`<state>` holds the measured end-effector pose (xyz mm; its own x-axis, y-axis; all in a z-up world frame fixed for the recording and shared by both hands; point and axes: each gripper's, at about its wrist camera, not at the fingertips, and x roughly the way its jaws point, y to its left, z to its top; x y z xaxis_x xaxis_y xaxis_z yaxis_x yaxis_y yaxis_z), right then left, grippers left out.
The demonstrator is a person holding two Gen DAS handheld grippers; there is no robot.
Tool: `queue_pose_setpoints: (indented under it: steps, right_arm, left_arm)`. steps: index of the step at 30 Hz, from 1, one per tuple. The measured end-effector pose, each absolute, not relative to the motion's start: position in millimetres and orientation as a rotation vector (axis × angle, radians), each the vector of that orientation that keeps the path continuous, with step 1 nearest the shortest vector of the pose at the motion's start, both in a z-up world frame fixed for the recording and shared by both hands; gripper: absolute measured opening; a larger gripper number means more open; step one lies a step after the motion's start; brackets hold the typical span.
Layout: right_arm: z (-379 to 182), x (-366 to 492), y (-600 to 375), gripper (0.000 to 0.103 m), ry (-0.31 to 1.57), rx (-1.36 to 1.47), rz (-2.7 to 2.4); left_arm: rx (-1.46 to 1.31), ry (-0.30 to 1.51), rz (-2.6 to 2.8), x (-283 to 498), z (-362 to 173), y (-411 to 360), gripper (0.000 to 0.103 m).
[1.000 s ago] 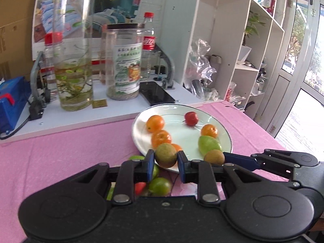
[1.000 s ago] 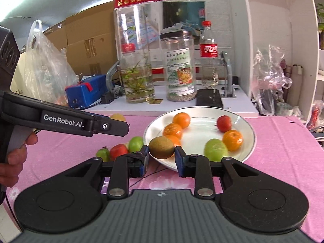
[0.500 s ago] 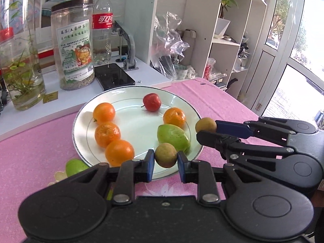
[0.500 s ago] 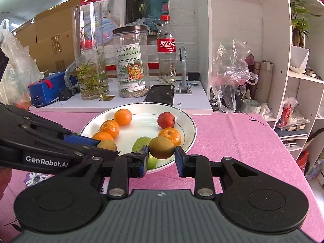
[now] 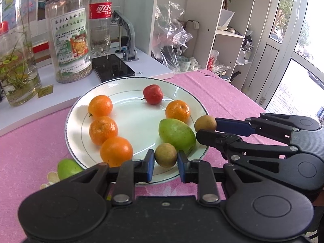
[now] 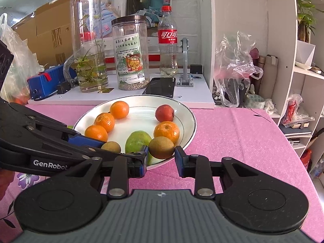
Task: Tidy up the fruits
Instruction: 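Open both tools to release the brown fruits into the plate, then move both open tools back to the remaining fruits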
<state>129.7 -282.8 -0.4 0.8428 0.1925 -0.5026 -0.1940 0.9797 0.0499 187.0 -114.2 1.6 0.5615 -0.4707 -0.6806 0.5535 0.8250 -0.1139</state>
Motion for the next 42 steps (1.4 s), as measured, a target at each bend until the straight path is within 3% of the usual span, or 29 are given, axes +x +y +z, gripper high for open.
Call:
queue_pose_setpoints:
  steps: [12,15,20,42]
  right_arm:
    - [1.0,126.2,-286.2,0.052,0.511,0.001,0.198]
    - [3.0,120.9,-287.7,0.066,0.499,0.001,0.197]
    - [2.4,108.4,-284.8,0.103,0.476,-0.004,0.206]
    - [-10.1,74.4,-228.6,0.103,0.513,0.004,0.338]
  left_arm:
    - [0.108,0.745,-0.586,182.7,3.2,-110.6,0.103]
    - [0.091,0.728,-0.571,174.5,9.5,-102.1,0.103]
    - [0.068,0.676,-0.519,152.0,22.0,-81.7,0.103]
    - [-0.034,0.727,-0.245,104.6,2.3,3.3,0.103]
